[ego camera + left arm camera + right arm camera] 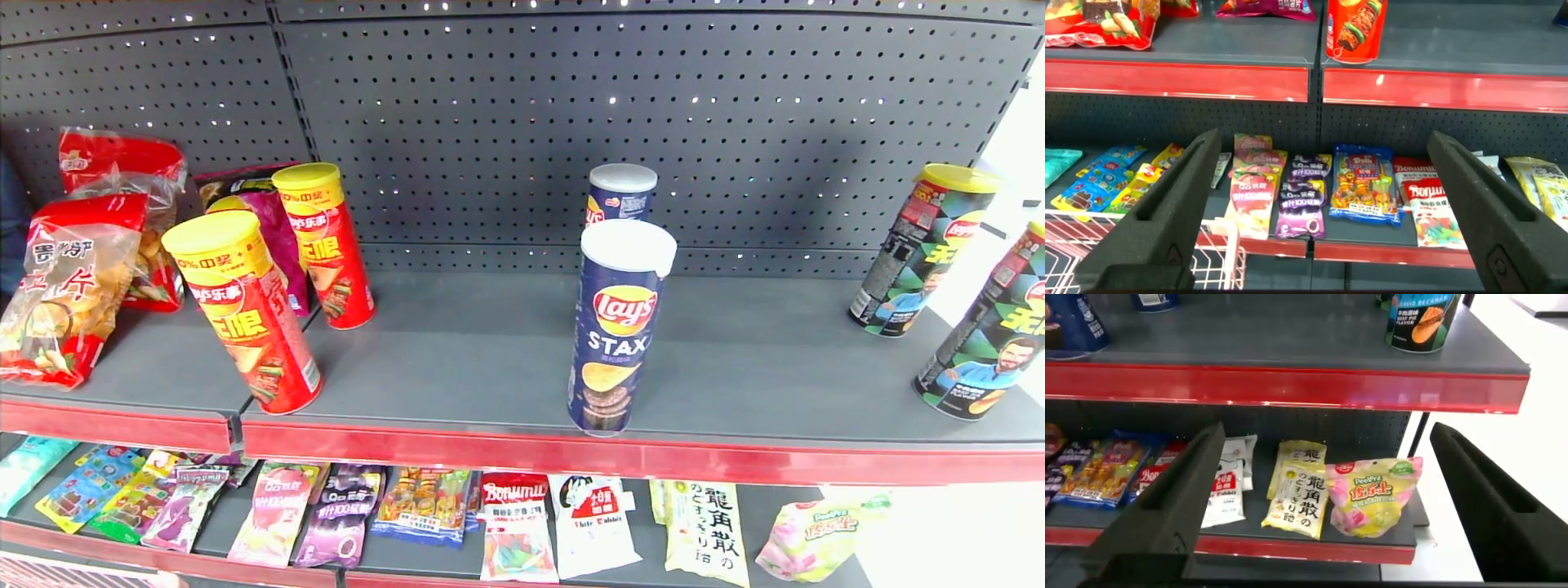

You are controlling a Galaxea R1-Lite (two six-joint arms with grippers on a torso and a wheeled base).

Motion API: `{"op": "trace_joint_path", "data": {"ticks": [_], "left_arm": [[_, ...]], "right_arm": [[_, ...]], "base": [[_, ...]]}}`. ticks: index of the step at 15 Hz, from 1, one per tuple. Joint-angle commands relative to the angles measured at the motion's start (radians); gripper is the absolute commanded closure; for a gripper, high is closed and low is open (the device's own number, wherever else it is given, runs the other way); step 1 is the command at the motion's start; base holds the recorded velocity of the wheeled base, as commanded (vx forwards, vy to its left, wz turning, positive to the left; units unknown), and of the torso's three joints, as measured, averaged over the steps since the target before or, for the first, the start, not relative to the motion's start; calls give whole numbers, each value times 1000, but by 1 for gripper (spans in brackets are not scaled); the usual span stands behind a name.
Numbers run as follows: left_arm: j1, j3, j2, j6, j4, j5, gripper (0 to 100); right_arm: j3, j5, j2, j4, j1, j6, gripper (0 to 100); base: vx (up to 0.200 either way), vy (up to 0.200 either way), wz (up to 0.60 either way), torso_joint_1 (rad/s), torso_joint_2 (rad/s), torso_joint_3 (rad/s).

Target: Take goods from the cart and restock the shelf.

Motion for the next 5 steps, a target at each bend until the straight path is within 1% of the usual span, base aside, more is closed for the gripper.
{"op": "trace_joint_path", "data": {"ticks": [1, 5], "left_arm": [[0, 0, -1, 0, 0, 0, 0], [0, 0, -1, 1, -2, 2, 0]], "right_arm": [[4, -2, 1, 1, 0, 2, 0], [4, -3, 1, 1, 0, 2, 0]], "base": [[0, 0, 0, 0, 0, 0], [0, 0, 0, 0, 0, 0]]}}
